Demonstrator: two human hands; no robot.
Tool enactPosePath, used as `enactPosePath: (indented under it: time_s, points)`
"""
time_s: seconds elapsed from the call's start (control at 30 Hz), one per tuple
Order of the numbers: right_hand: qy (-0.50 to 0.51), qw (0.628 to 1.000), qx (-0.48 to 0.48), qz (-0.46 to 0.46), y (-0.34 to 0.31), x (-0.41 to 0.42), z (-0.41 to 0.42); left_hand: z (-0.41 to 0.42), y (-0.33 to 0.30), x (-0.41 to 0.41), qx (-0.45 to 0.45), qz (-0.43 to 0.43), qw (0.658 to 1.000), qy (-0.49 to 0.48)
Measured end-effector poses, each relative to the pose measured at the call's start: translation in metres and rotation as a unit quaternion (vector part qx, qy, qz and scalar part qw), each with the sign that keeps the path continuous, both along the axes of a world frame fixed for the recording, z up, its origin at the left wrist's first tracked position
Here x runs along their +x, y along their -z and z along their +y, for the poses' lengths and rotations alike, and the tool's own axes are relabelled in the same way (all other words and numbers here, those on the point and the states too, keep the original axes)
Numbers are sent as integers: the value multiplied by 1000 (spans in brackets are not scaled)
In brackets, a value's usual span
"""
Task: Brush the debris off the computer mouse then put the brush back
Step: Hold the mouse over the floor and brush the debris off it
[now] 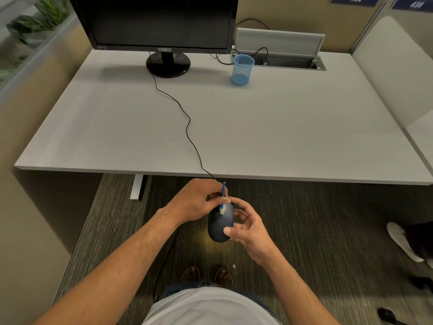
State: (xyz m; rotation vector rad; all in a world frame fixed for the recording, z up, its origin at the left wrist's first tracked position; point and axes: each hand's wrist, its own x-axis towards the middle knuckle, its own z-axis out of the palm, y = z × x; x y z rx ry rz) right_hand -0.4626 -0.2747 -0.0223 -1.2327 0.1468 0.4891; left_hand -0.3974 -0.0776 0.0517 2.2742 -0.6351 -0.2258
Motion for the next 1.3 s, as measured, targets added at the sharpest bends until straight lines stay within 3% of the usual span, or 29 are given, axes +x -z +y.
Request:
enactPosePath:
  time_s: [0.47, 0.63, 0.8, 1.03, 1.2, 1.3]
  points:
    - [-6, 1000, 9, -7, 1, -4, 3, 0, 7, 15, 31, -48, 995, -84]
    - [-4, 1000, 13, -5, -1, -1, 3, 2, 2, 13, -73, -19, 990, -123]
    - [-9, 1000, 19, -7, -3, -1, 3, 4, 0, 12, -96, 58, 989, -101]
    - [-15, 1000, 6, -13, -4, -6, 5, 8, 6, 12, 10, -5, 995, -104]
    - [-17, 1000, 10, -11, -6, -6, 5, 8, 0, 8, -83, 25, 991, -105]
    - [-17, 1000, 12, -10, -7, -6, 7, 6, -1, 8, -65, 37, 994, -81]
